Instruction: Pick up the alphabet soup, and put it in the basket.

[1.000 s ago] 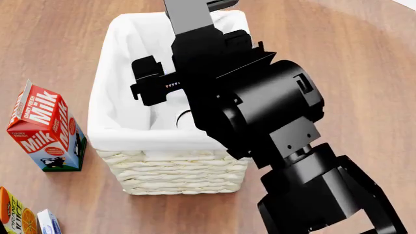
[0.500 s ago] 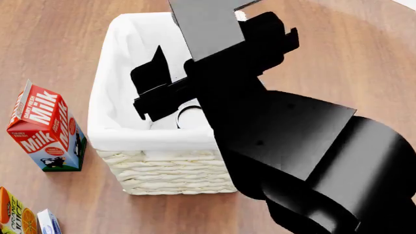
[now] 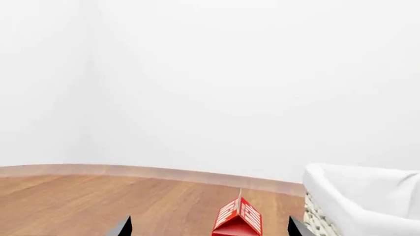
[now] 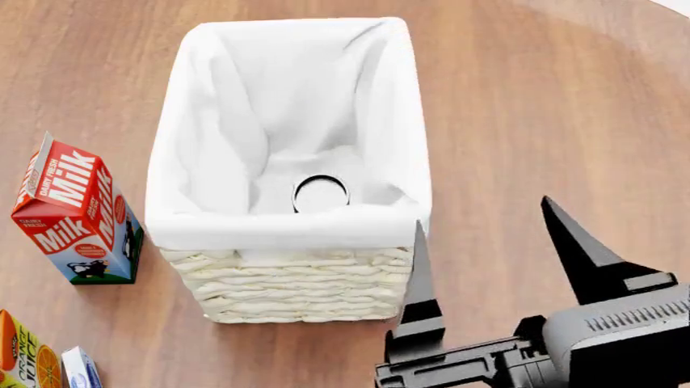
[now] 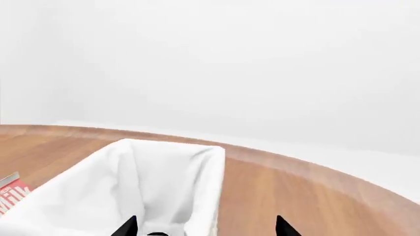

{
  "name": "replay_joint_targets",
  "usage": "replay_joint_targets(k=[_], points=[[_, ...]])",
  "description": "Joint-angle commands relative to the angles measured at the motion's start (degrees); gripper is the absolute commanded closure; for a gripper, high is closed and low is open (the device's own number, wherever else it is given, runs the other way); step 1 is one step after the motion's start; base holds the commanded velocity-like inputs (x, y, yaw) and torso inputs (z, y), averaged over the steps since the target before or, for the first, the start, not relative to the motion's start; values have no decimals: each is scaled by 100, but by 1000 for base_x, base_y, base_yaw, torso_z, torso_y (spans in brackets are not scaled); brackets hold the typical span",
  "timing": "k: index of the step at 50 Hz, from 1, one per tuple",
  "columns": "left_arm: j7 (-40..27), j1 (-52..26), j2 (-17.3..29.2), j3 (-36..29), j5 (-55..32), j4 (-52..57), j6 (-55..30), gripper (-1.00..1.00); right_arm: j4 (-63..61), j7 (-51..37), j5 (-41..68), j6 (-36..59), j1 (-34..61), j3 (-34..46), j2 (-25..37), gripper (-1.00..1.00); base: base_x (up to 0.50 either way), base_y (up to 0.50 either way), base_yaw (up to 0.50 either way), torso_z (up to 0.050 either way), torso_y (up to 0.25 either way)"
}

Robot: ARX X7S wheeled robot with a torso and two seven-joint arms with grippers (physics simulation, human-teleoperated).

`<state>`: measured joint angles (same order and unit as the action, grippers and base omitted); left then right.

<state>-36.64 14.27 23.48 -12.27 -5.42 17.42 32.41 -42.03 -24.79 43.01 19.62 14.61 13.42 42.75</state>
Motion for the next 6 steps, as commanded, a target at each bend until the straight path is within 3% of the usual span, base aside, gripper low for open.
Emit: replay_joint_targets(k=[1,6], points=[[-37,6,26,56,-63,-17,29,-100,684,722,-1015,-2203,-2250,-551,-34,-100,0,0,0,0,0],[-36,-86,37,77,-171,-112,-22,-100,1508,987,-859,-2395,-1973,-497,-331,-100,0,0,0,0,0]])
